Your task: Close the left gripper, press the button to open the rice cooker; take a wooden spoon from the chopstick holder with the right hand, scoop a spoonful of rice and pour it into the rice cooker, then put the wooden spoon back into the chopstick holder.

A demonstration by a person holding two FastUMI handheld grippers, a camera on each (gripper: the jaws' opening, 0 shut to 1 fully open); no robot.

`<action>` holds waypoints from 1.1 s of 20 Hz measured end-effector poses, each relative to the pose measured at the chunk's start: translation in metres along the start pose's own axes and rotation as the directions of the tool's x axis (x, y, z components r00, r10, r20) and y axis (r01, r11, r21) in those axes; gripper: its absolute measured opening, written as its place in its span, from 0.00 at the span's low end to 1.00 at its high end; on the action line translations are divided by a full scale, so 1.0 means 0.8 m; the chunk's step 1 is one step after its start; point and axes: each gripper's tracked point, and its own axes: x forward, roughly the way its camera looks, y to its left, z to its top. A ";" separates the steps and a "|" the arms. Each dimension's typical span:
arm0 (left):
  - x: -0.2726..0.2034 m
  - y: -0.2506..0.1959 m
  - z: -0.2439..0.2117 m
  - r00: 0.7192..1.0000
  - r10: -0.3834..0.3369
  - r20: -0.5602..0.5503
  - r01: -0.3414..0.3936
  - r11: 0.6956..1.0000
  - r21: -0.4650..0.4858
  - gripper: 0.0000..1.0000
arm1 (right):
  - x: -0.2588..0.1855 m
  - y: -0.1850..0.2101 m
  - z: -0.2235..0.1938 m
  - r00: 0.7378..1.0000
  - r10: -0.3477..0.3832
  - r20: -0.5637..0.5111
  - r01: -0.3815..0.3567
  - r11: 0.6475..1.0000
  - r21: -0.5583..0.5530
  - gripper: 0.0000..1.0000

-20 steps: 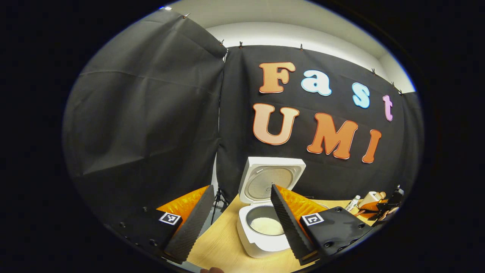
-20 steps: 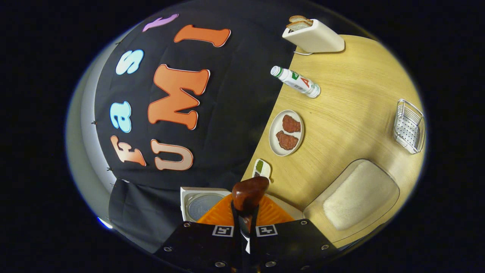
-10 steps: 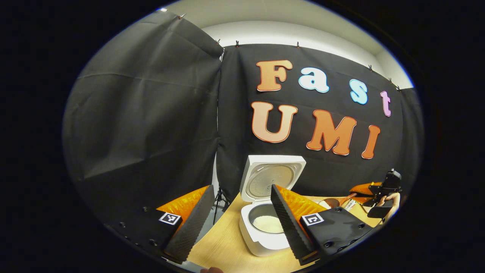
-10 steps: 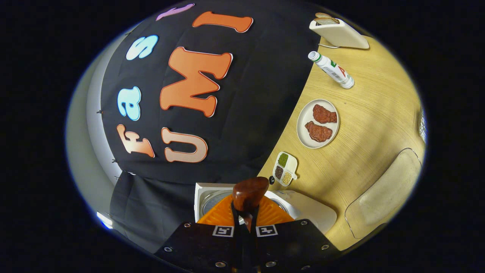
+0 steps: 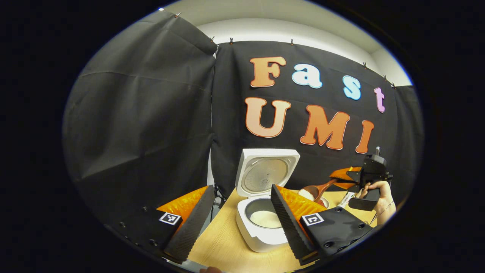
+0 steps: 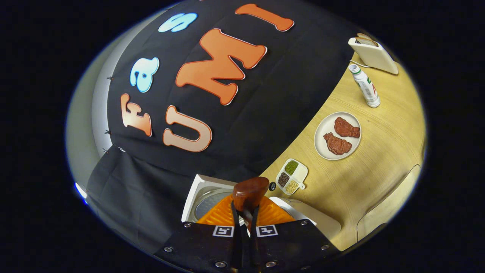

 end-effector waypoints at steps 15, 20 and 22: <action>-0.001 0.005 -0.004 1.000 -0.029 0.003 0.029 1.000 0.008 1.00 | 0.018 0.054 -0.015 0.999 0.029 0.046 -0.015 0.962 -0.271 0.07; 0.000 0.004 -0.004 1.000 -0.026 0.005 0.026 1.000 0.008 1.00 | 0.019 0.063 -0.015 0.998 0.043 0.049 -0.025 0.947 -0.319 0.07; 0.001 0.004 -0.004 1.000 -0.026 0.005 0.026 1.000 0.002 1.00 | 0.019 0.065 -0.017 0.998 0.044 0.054 -0.023 0.938 -0.346 0.07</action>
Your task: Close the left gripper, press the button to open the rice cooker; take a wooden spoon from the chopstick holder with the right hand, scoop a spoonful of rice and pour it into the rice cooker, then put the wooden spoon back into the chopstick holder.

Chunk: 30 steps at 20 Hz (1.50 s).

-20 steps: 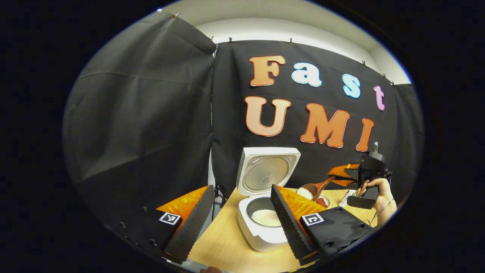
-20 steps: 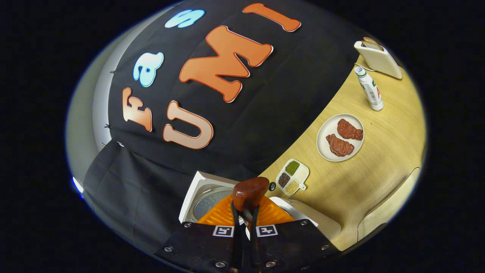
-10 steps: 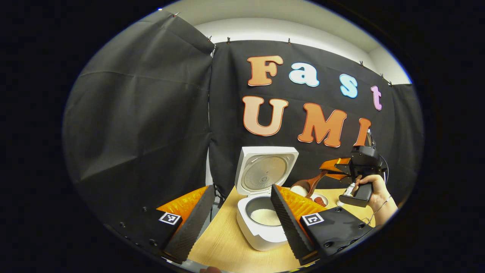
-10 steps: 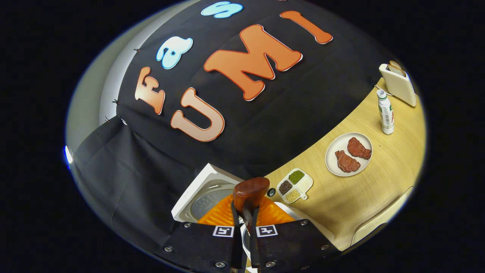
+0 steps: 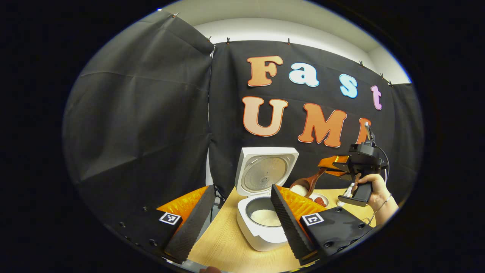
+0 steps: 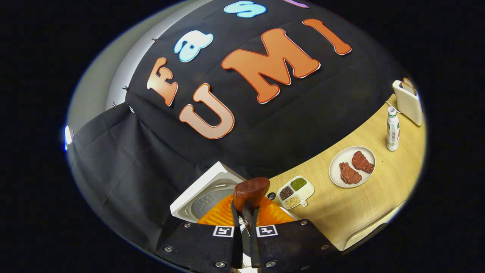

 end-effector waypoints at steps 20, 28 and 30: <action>0.006 0.000 -0.004 1.000 -0.001 -0.007 0.001 1.000 0.004 1.00 | 0.001 0.052 -0.009 0.996 0.084 0.018 -0.075 0.953 -0.292 0.07; 0.006 0.003 -0.006 1.000 0.007 -0.009 -0.007 1.000 -0.003 1.00 | 0.000 0.074 -0.022 0.992 0.128 0.002 -0.115 0.900 -0.421 0.07; 0.005 0.005 -0.009 1.000 0.010 -0.012 -0.010 1.000 -0.004 1.00 | 0.001 0.078 -0.027 0.990 0.140 -0.007 -0.128 0.884 -0.450 0.07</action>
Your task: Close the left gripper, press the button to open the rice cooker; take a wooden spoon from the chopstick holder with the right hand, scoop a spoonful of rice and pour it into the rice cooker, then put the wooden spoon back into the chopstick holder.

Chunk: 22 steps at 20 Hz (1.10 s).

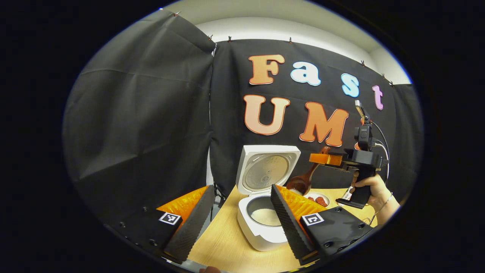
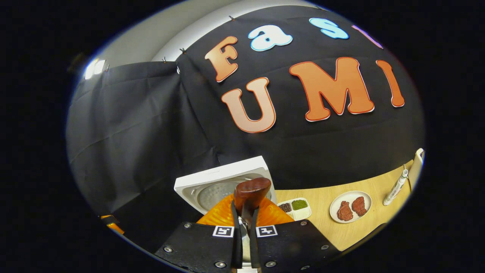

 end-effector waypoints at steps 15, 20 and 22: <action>-0.001 0.009 -0.012 1.000 0.013 -0.014 -0.013 1.000 -0.015 1.00 | 0.010 0.025 -0.032 0.997 0.038 -0.068 -0.055 0.957 -0.286 0.07; -0.004 0.014 -0.015 1.000 0.020 -0.020 -0.021 1.000 -0.020 1.00 | 0.011 0.026 -0.044 0.996 0.044 -0.080 -0.067 0.952 -0.300 0.07; -0.005 0.015 -0.016 1.000 0.024 -0.021 -0.024 0.999 -0.021 1.00 | 0.010 0.017 -0.043 0.996 0.038 -0.078 -0.056 0.967 -0.247 0.07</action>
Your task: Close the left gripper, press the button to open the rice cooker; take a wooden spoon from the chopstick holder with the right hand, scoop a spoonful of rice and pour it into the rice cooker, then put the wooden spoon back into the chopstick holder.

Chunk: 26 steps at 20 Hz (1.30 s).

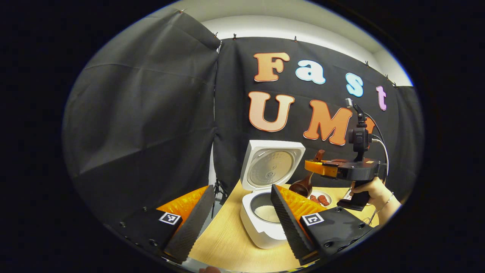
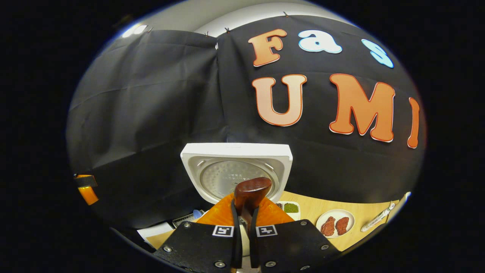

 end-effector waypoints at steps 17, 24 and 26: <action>0.004 -0.058 0.011 0.996 -0.083 0.020 0.083 0.996 0.020 1.00 | -0.126 -0.201 -0.017 0.988 -0.149 0.050 0.072 0.711 0.699 0.07; 0.006 -0.086 0.016 0.994 -0.109 0.030 0.108 0.994 0.016 1.00 | -0.230 -0.308 -0.050 0.950 -0.307 0.063 0.137 0.588 0.797 0.07; 0.007 -0.094 0.015 0.992 -0.121 0.029 0.121 0.993 0.006 1.00 | -0.262 -0.335 -0.061 0.933 -0.355 0.058 0.161 0.558 0.814 0.07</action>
